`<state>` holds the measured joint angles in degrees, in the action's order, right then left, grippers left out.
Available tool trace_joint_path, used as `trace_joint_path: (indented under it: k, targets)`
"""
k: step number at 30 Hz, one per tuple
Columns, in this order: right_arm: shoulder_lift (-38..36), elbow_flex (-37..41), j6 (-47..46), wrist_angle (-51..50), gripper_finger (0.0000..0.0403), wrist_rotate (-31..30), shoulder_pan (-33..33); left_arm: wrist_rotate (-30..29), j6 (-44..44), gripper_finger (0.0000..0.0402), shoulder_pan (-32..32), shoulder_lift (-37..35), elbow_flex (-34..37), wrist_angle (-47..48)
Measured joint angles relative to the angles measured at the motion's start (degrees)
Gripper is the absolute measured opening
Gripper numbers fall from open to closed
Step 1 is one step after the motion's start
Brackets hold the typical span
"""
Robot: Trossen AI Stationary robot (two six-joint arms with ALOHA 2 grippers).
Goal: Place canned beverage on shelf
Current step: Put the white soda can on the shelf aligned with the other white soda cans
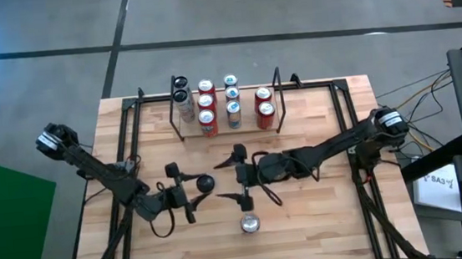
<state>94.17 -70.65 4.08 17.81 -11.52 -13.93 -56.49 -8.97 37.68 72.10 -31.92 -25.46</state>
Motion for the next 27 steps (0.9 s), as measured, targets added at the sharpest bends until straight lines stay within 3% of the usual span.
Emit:
trace_joint_path:
  k: [13,17,22,27]
  targets:
    - [6.6,-5.2,2.0,2.0,0.0367,1.4,5.7,-0.8,0.3,0.0236,-4.6,0.1,0.0,-1.5]
    - [7.2,-6.5,0.9,1.9,0.0327,2.0,6.9,-2.1,-1.6,0.0249,-4.7,-0.3,0.0,-1.6]
    - [7.2,-7.9,1.0,2.0,0.0237,2.5,8.3,-5.7,-4.7,0.0281,-5.0,-2.3,-0.1,-1.6]
    - [6.9,-11.1,0.1,-1.7,0.0236,1.6,10.2,-6.7,-8.7,0.031,-6.0,-7.3,0.4,-0.9]
